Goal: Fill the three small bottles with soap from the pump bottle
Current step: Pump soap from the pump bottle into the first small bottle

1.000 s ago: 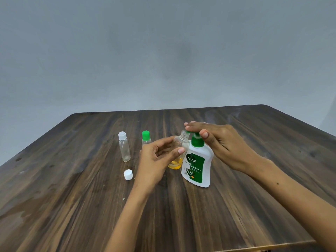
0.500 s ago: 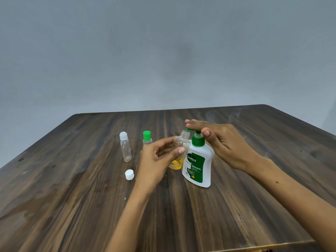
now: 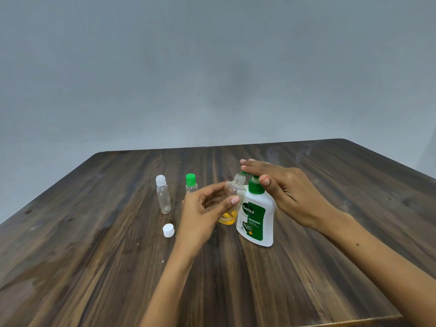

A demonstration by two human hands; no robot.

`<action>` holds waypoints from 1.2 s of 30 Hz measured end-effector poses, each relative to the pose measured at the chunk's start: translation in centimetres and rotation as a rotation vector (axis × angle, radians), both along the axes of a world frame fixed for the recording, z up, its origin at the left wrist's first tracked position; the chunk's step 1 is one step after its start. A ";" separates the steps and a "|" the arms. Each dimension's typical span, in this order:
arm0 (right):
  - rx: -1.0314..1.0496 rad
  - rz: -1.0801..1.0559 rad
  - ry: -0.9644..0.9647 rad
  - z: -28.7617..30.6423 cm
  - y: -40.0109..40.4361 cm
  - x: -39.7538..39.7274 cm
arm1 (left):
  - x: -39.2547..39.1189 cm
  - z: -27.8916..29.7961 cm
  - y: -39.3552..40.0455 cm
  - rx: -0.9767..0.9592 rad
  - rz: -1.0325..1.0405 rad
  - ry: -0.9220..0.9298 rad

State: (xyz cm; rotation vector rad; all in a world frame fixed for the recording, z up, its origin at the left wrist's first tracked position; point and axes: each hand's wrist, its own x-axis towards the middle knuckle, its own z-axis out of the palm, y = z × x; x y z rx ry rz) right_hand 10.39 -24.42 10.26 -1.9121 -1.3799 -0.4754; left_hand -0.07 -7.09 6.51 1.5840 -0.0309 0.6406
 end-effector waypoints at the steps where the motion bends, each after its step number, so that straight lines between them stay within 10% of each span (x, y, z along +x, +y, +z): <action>1: 0.007 0.003 0.008 0.0 0.1 0.0 | 0.0 0.0 -0.1 0.004 0.000 0.005; 36: -0.081 -0.053 -0.128 0.7 0.2 0.0 | 0.1 -0.3 0.4 -0.001 0.007 0.015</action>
